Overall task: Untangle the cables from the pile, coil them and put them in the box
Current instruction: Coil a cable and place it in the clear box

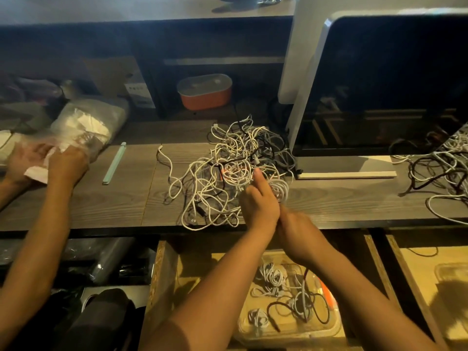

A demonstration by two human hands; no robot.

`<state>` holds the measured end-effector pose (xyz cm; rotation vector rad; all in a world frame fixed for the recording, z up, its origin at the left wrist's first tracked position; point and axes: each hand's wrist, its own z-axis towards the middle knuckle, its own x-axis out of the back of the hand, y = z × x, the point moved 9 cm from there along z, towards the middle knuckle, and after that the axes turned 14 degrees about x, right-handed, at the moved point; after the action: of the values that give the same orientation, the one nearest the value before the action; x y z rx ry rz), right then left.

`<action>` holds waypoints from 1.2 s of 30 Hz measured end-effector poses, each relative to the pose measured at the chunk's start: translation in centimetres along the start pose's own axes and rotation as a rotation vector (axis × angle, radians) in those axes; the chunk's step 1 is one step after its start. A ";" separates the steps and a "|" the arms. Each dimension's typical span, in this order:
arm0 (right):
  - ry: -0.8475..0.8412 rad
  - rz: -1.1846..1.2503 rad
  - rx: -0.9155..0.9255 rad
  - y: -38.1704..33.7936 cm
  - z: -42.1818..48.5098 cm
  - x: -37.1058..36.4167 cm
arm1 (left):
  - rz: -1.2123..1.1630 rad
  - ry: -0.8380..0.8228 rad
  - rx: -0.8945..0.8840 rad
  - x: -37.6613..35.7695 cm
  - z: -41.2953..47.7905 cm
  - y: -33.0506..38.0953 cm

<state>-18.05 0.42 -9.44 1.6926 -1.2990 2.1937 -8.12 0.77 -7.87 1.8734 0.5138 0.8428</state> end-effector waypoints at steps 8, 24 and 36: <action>-0.095 -0.174 0.007 -0.3 0.1 -0.1 | -0.195 0.005 0.388 -1.7 1.9 -5.1; -0.362 -0.387 0.016 1.1 0.4 2.2 | 0.792 -0.197 -0.404 -4.1 -0.1 -1.5; 0.020 0.497 -0.031 2.9 0.2 6.5 | 0.305 -0.613 0.028 -3.2 -3.9 -2.2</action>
<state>-21.94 -4.23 -5.70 1.4463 -1.9053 2.4020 -13.13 1.90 -9.80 2.1370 -0.1438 0.4069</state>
